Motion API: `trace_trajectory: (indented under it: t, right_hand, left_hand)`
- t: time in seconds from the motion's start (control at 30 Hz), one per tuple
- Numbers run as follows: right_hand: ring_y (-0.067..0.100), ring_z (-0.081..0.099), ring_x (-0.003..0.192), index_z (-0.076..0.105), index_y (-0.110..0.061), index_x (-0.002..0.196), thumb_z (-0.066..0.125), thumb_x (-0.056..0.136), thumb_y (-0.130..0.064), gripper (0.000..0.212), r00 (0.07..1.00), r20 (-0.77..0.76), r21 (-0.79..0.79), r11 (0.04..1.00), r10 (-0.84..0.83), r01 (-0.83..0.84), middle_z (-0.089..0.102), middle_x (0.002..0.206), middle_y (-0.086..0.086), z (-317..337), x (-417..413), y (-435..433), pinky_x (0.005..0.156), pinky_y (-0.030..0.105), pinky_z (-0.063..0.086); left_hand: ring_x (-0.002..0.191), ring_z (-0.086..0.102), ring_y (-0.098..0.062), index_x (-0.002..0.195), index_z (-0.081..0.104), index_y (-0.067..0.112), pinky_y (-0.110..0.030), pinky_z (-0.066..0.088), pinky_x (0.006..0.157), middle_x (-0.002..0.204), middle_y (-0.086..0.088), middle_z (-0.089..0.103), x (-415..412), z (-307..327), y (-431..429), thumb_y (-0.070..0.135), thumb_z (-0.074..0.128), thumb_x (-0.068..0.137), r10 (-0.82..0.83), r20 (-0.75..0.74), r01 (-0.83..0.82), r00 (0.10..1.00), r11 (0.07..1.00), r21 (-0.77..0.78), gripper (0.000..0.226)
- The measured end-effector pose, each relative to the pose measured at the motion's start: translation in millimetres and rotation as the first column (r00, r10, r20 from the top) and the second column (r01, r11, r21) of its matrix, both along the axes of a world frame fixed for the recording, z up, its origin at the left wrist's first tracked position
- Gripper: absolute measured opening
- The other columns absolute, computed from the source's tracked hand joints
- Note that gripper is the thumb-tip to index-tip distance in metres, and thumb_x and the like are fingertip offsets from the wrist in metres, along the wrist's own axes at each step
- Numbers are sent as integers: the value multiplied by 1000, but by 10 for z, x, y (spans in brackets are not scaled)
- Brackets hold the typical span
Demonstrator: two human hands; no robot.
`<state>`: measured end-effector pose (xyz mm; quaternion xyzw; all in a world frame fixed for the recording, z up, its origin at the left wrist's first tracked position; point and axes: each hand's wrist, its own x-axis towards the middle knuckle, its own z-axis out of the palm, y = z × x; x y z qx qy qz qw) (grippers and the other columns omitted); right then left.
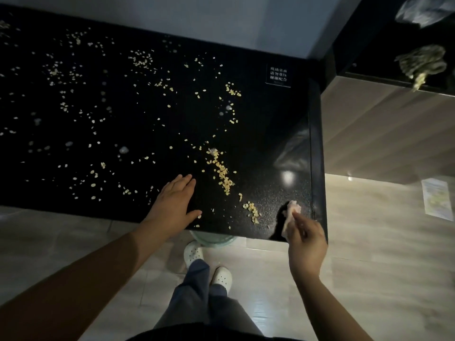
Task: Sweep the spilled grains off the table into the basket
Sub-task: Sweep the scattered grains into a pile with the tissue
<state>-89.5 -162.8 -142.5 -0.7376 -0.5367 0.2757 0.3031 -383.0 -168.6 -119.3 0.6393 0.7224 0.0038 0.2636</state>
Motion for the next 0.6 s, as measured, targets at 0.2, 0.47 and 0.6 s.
trace_trajectory:
  t: [0.2, 0.47, 0.6]
  right_hand:
    - [18, 49, 95, 67, -13, 118, 61, 91, -12, 28, 993, 13, 15, 993, 115, -115, 54, 104, 0, -219, -388, -121, 79, 23, 35]
    - [20, 55, 96, 70, -12, 115, 60, 89, -2, 30, 914, -202, 37, 936, 351, -351, 58, 102, 5, -137, -1263, -23, 81, 14, 40]
    - [13, 55, 86, 71, -13, 112, 64, 88, -4, 27, 949, -195, 121, 966, 249, -228, 59, 97, 2, 8, -878, 78, 76, 4, 39]
  left_hand:
    - [146, -2, -12, 151, 14, 19, -36, 14, 119, 159, 5, 6, 57, -39, -461, 46, 54, 91, 85, 15, -84, 996, 996, -14, 78]
    - [146, 2, -16, 151, 16, 14, -42, 19, 118, 159, 0, 9, -137, -11, -593, 46, 53, 91, 117, -34, -118, 993, 993, -23, 77]
    - [146, 2, -16, 151, 15, 14, -41, 19, 118, 159, -1, 9, -234, 14, -543, 46, 52, 91, 90, -34, -91, 995, 996, -26, 77]
